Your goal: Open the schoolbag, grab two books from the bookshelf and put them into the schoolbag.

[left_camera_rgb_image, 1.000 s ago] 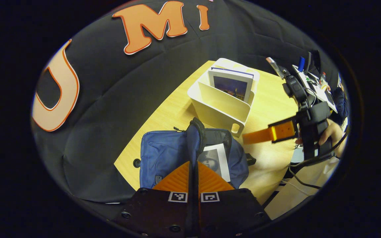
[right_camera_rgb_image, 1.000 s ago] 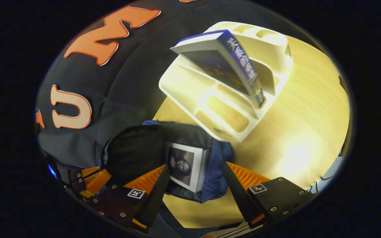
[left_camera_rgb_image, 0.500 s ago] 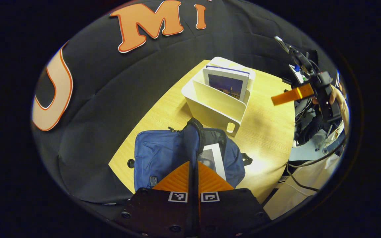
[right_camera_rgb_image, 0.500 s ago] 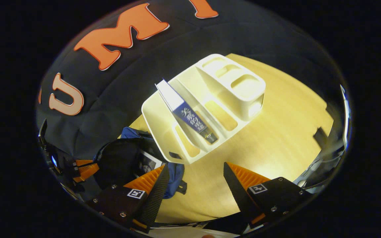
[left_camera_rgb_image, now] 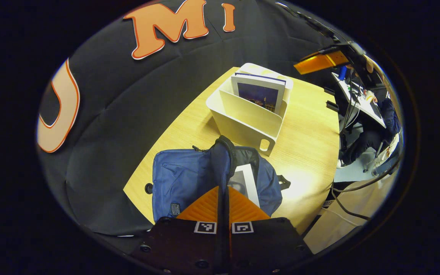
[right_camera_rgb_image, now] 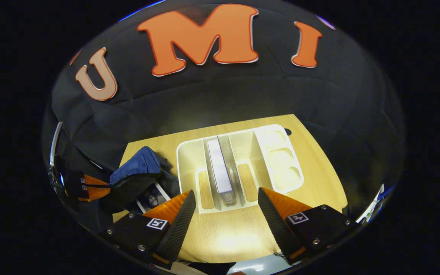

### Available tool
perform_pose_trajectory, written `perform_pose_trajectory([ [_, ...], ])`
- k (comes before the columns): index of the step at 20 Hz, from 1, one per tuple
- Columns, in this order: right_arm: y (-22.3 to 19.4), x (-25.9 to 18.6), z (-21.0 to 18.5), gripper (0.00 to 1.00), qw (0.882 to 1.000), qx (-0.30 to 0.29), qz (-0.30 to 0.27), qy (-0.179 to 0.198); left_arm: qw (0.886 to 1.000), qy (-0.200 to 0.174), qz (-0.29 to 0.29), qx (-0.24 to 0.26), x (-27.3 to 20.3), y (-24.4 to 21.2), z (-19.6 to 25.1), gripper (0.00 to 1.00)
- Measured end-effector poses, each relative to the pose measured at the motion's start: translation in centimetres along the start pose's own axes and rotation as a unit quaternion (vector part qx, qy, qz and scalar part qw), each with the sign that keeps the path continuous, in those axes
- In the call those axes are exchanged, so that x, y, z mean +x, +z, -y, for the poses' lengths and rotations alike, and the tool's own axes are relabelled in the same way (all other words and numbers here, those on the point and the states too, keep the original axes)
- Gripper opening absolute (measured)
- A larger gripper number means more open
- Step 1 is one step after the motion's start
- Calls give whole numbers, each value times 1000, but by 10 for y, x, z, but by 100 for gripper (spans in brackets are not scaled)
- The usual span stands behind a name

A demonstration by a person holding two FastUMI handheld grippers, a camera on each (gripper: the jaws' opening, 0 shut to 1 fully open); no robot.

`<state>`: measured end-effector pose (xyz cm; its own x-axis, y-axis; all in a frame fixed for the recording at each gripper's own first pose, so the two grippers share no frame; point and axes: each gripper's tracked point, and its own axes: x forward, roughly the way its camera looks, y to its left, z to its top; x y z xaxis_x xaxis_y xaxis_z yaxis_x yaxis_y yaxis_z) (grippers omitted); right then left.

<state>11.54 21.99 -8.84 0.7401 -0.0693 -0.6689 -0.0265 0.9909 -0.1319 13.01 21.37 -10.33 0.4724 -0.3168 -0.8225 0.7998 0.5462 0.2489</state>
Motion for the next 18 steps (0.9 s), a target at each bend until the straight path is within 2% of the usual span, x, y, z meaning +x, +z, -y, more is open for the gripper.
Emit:
perform_pose_trajectory([
  [2, 12, 16, -8, 98, 1000, -18, -21, 12, 1000, -1, 0, -3, -1, -1, 0, 0],
  [7, 30, 71, -11, 98, 996, -52, -70, 12, 1000, 3, -6, -14, -2, -4, -4, 1],
  [11, 22, 107, -5, 98, 992, -70, -109, 2, 1000, -2, -8, -24, 1, -5, -3, 1],
  [18, 6, 134, -11, 99, 984, -95, -153, 2, 999, -6, -16, -35, 6, -8, -3, 0],
])
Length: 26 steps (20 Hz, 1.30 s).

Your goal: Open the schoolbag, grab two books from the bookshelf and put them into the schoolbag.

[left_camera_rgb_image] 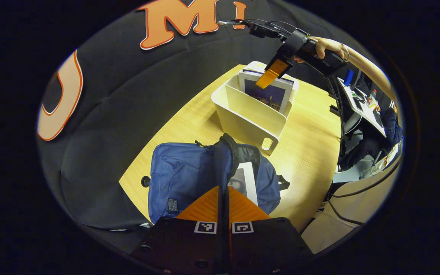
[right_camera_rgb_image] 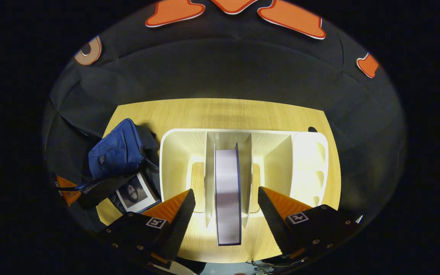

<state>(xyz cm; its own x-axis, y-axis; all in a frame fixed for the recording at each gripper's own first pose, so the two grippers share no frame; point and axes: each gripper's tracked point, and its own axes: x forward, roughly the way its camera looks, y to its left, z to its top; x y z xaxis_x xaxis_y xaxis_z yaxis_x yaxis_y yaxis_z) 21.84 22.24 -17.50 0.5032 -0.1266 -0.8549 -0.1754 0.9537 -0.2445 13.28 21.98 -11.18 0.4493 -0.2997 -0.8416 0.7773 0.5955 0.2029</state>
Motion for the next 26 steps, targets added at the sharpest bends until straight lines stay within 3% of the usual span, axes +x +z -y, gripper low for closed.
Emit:
perform_pose_trajectory([
  [3, -5, 8, 1, 97, 1000, -4, -14, -5, 1000, 1, -1, -3, 0, -2, 0, 0],
  [6, -12, 12, 4, 36, 1000, -6, -25, -12, 1000, 2, -2, -5, 0, -3, 0, 1],
  [10, -13, 10, 5, 29, 1000, 3, -22, -16, 1000, 1, -2, -8, -1, -4, 2, 0],
  [15, -6, -16, 5, 30, 999, 32, 4, -8, 1000, 2, -3, -4, -5, -6, 2, 0],
  [17, -3, -33, 7, 29, 999, 40, 19, -9, 1000, 5, -1, -5, -5, -7, 0, 0],
  [20, 2, -64, 24, 29, 998, 25, 51, -42, 1000, 8, 3, -4, -6, -6, 0, 1],
  [26, 9, -147, 20, 29, 990, 44, 129, -21, 1000, 14, 8, -5, -5, -7, -5, 1],
])
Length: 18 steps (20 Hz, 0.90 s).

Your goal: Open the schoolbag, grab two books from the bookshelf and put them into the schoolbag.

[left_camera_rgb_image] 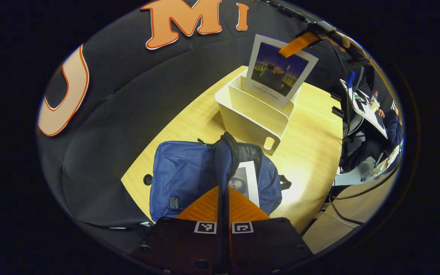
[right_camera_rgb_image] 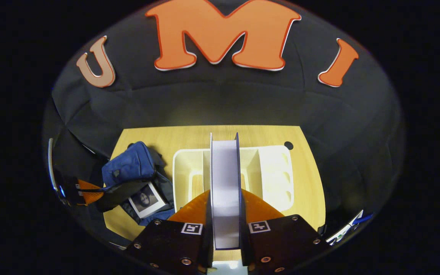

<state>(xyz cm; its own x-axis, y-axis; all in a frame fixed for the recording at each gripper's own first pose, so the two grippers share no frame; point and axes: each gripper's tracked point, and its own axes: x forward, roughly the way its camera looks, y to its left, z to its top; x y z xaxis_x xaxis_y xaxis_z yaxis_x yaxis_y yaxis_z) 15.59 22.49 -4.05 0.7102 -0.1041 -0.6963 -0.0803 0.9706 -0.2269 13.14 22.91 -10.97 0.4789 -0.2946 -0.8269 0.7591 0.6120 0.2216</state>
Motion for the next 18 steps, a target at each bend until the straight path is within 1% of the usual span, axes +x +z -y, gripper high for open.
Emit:
perform_pose_trajectory([
  [5, 1, -65, -12, 29, 996, 50, 51, 58, 1000, 8, -3, 10, 2, 3, -6, 1],
  [7, -3, -86, -17, 29, 992, 70, 68, 84, 1000, 9, -3, 16, 2, 5, -6, 1],
  [9, -15, -99, -27, 29, 986, 95, 74, 119, 1000, 15, -3, 20, 5, 6, -8, 1],
  [12, -38, -100, -43, 28, 977, 123, 67, 162, 999, 15, -6, 30, 6, 5, -7, 0],
  [16, -78, -91, -71, 29, 959, 172, 46, 222, 999, 23, -5, 42, 5, 9, -11, 1],
  [18, -94, -73, -79, 28, 954, 192, 35, 229, 999, 25, -4, 43, 5, 9, -13, 1],
])
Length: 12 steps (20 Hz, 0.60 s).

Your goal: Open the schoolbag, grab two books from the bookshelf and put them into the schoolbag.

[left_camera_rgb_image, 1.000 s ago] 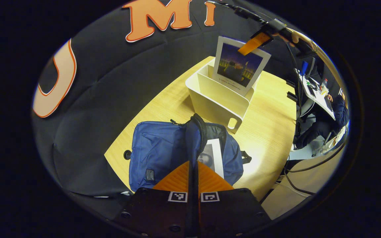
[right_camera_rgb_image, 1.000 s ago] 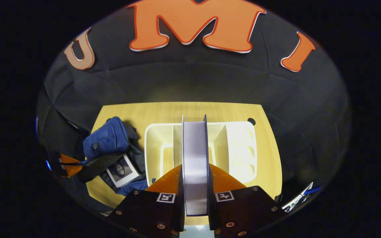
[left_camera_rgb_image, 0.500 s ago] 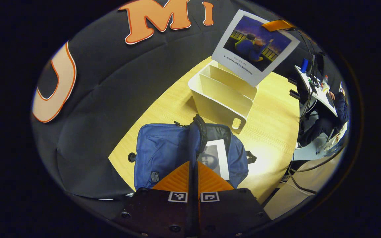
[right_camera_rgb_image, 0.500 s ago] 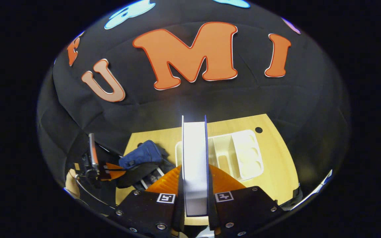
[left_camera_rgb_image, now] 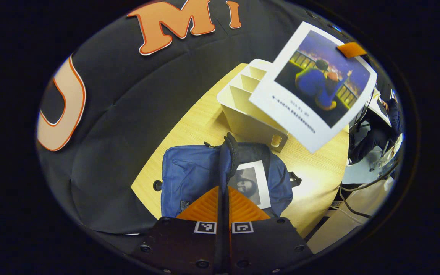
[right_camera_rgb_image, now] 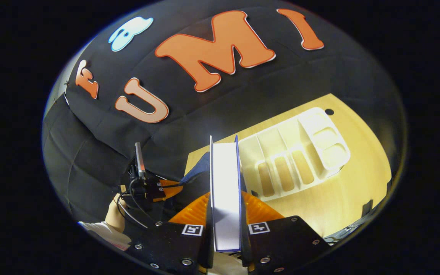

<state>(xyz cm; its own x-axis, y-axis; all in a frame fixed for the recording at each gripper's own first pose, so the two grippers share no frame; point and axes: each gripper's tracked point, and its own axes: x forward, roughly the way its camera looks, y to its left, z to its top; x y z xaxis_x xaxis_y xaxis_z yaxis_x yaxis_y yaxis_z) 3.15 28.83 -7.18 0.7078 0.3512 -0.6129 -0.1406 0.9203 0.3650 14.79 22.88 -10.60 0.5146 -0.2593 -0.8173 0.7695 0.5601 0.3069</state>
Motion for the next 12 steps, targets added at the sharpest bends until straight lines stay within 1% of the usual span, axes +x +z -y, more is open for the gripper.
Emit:
perform_pose_trajectory([
  [2, -19, 19, 7, 28, 1000, 28, -12, 4, 1000, 0, 1, -1, 0, -1, -1, 1],
  [4, -37, 39, 8, 28, 997, 67, -20, 23, 1000, 2, 10, 1, -2, 1, -1, 0],
  [6, -51, 57, 8, 28, 995, 92, -23, 36, 1000, -2, 11, 4, -4, 1, 3, 0],
  [10, -77, 91, 10, 28, 991, 124, -11, 42, 1000, -6, 10, 7, -5, 2, 6, 1],
  [12, -90, 109, 10, 28, 989, 142, 0, 36, 1000, -8, 13, 10, -7, 3, 10, 1],
])
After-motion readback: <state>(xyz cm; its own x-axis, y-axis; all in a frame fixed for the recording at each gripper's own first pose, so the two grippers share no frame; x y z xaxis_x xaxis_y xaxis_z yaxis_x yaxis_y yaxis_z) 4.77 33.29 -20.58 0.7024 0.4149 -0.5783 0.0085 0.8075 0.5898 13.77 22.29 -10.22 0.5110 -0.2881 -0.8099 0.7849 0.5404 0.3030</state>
